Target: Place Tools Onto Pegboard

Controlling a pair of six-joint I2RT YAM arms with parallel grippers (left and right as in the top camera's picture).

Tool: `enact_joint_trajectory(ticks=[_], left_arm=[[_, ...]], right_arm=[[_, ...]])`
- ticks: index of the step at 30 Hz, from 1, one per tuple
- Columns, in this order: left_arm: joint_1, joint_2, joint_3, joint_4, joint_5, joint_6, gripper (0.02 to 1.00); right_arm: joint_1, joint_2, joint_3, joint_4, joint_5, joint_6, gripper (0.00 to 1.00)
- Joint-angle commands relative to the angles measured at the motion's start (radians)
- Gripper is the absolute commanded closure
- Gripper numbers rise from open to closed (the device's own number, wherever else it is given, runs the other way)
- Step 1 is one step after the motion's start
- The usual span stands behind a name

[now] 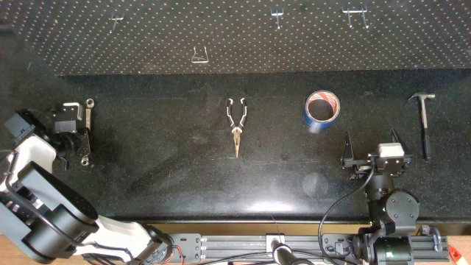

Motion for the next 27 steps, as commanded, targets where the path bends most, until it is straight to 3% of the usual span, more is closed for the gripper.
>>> enact_joint_trajectory(ticks=[1,4,7,10,12,16,17,18,21,27], left_arm=[[0.001,0.026,0.007,-0.009,0.007,0.001,0.901],[0.001,0.026,0.007,-0.006,0.007,0.002,0.989],[0.001,-0.047,0.008,-0.045,0.007,-0.021,0.991],[0.0,-0.223,0.029,0.051,0.009,-0.28,0.991],[-0.017,-0.288,0.105,0.01,0.011,-0.355,0.993],[-0.217,-0.328,0.393,-0.173,-0.038,-0.426,0.993],[-0.303,-0.336,0.457,-0.185,-0.094,-0.467,0.996],[-0.373,-0.35,0.485,-0.187,-0.142,-0.471,0.991],[-0.513,-0.427,0.488,-0.234,-0.159,-0.471,0.993],[-0.558,-0.521,0.488,-0.354,-0.159,-0.473,0.991]], right_arm=[[-0.002,-0.007,-0.004,-0.003,-0.006,-0.01,0.031],[-0.002,-0.007,-0.004,-0.003,-0.006,-0.01,0.031],[-0.002,-0.007,-0.004,-0.003,-0.006,-0.01,0.031],[-0.002,-0.007,-0.004,-0.003,-0.006,-0.01,0.031],[-0.002,-0.007,-0.004,-0.003,-0.006,-0.01,0.029],[-0.002,-0.007,-0.004,-0.003,-0.006,-0.01,0.031],[-0.002,-0.007,-0.004,-0.003,-0.006,-0.01,0.031],[-0.002,-0.007,-0.004,-0.003,-0.006,-0.01,0.031],[-0.002,-0.007,-0.004,-0.003,-0.006,-0.01,0.031],[-0.002,-0.007,-0.004,-0.003,-0.006,-0.01,0.031]])
